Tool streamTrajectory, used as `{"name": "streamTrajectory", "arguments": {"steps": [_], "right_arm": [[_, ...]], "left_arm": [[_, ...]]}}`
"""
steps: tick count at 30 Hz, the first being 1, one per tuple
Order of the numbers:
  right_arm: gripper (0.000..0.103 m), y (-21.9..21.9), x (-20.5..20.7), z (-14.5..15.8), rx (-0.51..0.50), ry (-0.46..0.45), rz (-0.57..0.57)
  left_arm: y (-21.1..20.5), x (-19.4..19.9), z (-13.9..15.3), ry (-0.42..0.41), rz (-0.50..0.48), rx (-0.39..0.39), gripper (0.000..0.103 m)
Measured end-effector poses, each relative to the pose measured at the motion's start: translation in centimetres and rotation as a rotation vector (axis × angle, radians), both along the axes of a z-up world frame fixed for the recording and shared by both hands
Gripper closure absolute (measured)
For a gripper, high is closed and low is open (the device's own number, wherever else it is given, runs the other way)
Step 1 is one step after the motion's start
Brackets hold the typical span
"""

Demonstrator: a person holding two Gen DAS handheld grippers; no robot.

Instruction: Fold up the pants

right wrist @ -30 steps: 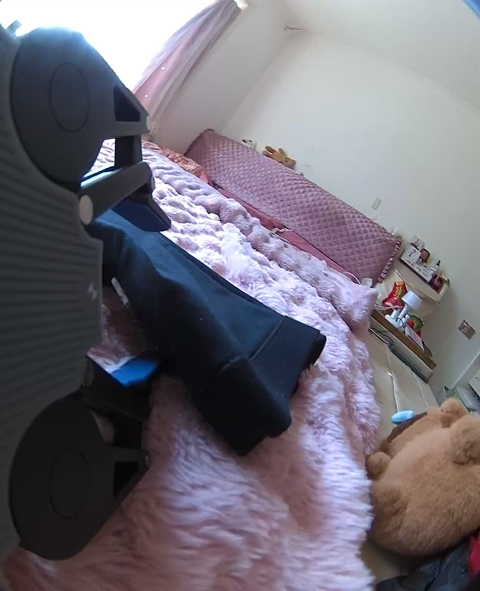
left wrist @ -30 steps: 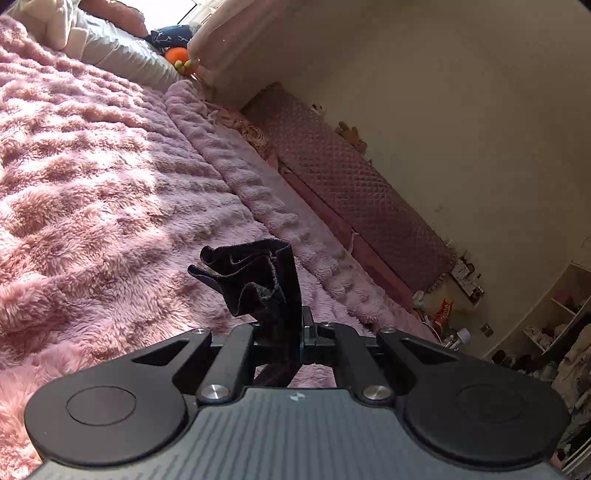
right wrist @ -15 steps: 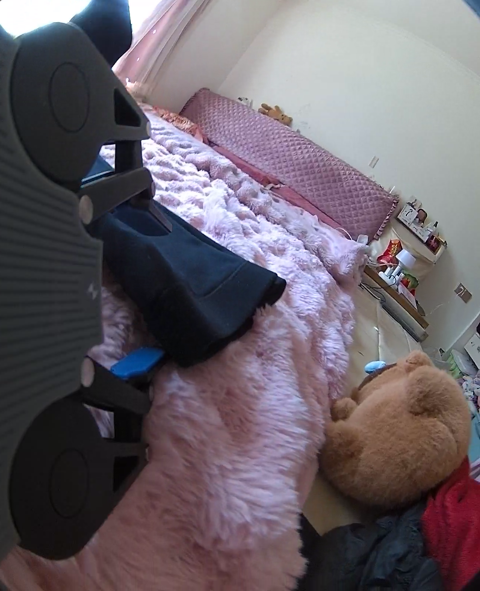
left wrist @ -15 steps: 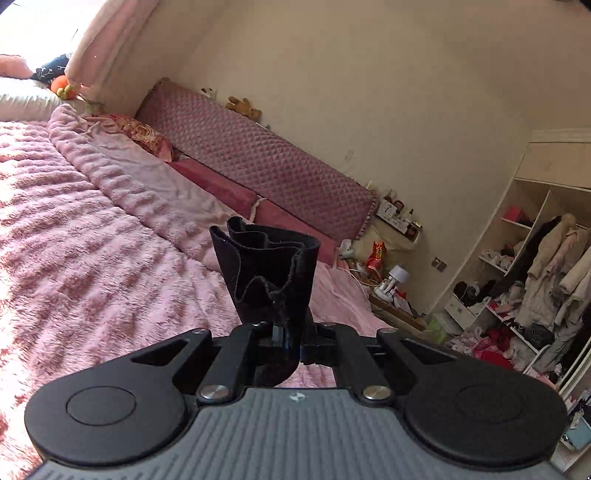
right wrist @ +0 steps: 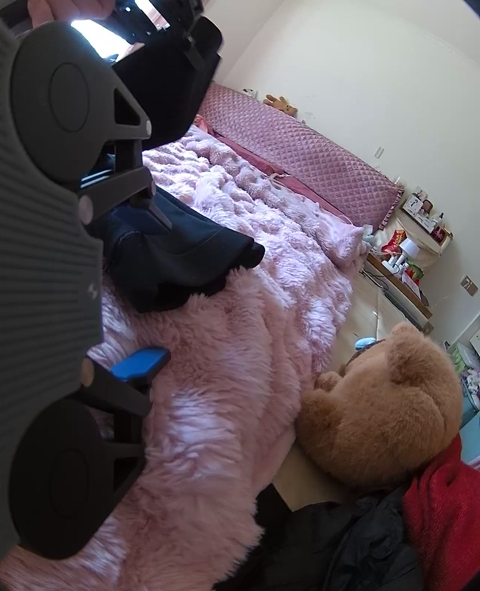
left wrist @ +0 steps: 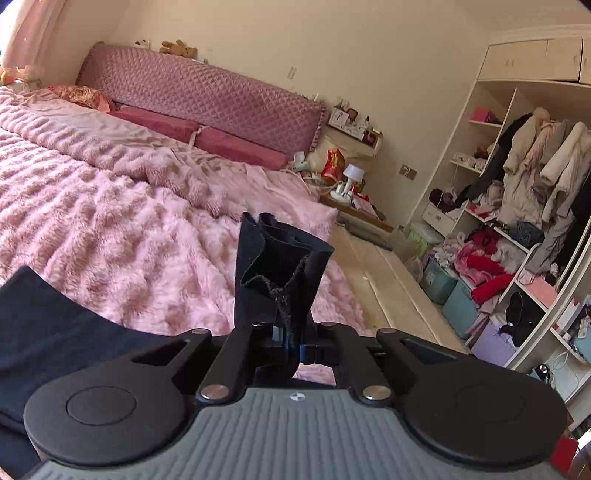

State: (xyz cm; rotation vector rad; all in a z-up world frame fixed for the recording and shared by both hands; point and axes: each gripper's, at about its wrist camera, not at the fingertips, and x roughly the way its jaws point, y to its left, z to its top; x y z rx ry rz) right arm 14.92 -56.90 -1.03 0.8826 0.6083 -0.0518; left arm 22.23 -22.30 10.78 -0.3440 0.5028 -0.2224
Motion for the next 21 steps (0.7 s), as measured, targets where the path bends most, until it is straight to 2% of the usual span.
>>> {"name": "streamTrajectory", "arguments": {"steps": [4,5,8,11,15,16,18,19,20,21], "right_arm": [[0.038,-0.5,0.7,-0.2,0.009,-0.005,0.004],[0.038,-0.7,0.7,-0.3,0.020,-0.011,-0.004],[0.038,-1.2,0.5,-0.2,0.012,-0.017,-0.034],[0.038,-1.5,0.3,0.1,-0.021,-0.006,-0.058],[0.038,-2.0,0.3,-0.3,0.019,-0.003,-0.086],[0.038,-2.0,0.2,-0.3,0.018,-0.003,-0.090],[0.038,-2.0,0.1,-0.2,0.009,-0.002,-0.094],[0.038,-2.0,0.1,-0.1,0.005,-0.003,-0.095],[0.046,-2.2,-0.1,-0.2,-0.001,0.005,-0.120],[0.044,-2.5,-0.4,-0.3,-0.003,0.016,-0.143]], "left_arm": [[-4.4,-0.1,-3.2,0.018,-0.009,0.149,0.099],[-5.1,0.0,-4.0,0.045,-0.015,0.149,0.099],[-6.0,0.0,-6.1,0.132,-0.037,0.087,0.099],[-6.6,-1.0,-6.8,0.138,-0.047,0.068,0.099],[-6.6,-1.4,-7.0,0.171,-0.027,-0.029,0.099],[-7.4,-1.2,-7.2,0.182,-0.042,-0.025,0.099],[-9.3,-0.9,-8.1,0.206,-0.104,0.025,0.083],[-10.0,-0.8,-8.7,0.241,-0.159,0.032,0.084],[-10.3,-0.9,-9.4,0.286,-0.183,-0.014,0.087],[-10.2,-1.2,-9.7,0.298,-0.209,-0.070,0.085]]}}
